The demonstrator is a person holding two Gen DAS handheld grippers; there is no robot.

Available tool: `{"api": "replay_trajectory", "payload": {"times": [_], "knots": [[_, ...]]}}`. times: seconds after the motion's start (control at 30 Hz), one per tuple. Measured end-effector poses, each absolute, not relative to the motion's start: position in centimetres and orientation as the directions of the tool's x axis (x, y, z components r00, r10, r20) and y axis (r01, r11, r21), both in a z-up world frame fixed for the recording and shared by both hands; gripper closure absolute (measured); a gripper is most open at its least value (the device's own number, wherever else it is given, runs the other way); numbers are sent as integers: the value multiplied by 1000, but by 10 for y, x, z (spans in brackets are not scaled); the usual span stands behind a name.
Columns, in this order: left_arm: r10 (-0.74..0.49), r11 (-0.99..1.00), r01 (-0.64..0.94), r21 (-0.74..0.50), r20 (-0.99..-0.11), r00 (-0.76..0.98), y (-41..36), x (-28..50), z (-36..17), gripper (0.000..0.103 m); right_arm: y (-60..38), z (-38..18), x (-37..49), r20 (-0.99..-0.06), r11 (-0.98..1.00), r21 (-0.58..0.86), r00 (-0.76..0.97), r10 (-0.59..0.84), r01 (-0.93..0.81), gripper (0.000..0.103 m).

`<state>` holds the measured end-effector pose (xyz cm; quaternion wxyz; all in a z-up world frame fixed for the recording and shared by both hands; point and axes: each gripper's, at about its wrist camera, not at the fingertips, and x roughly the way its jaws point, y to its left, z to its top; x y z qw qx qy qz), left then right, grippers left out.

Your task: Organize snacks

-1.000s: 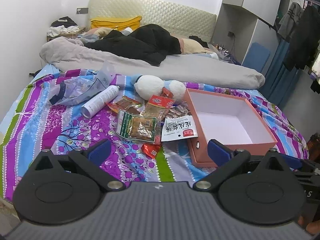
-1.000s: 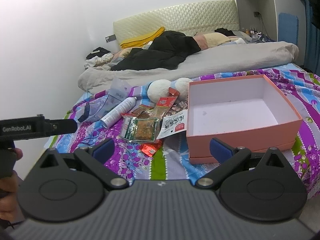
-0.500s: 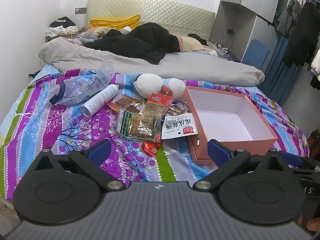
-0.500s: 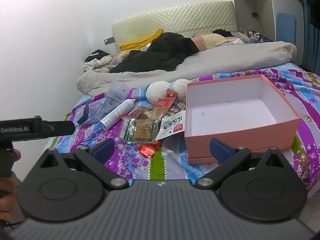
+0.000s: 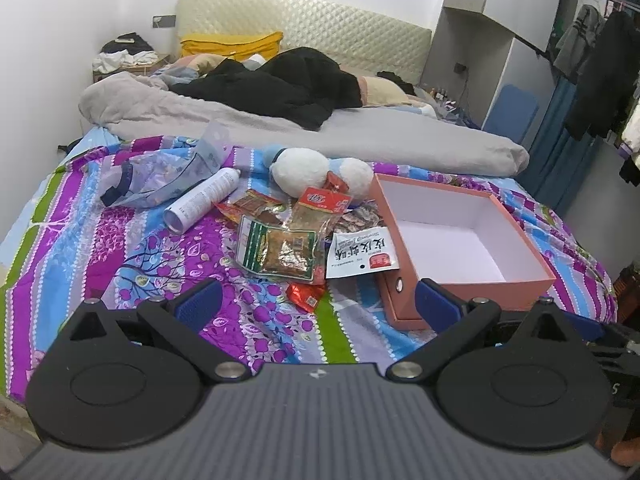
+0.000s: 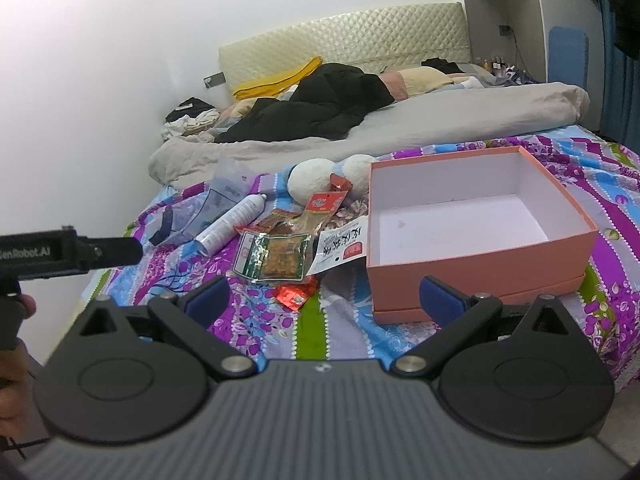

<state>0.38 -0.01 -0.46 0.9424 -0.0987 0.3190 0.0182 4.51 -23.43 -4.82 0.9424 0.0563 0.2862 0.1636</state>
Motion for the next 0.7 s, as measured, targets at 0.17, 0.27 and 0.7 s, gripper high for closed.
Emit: {"api": "replay_trajectory", "payload": {"times": [0.17, 0.27, 0.7], "knots": [[-32, 976, -106, -189, -611, 791, 1, 4, -7, 0, -236, -53, 45, -529, 940, 212, 777, 341, -268, 0], [-36, 976, -104, -192, -610, 792, -1, 4, -8, 0, -235, -54, 45, -530, 940, 211, 777, 340, -267, 0], [-50, 972, -104, -209, -624, 780, 7, 5, -18, 0, -234, -56, 44, -511, 925, 240, 772, 378, -294, 0]]}}
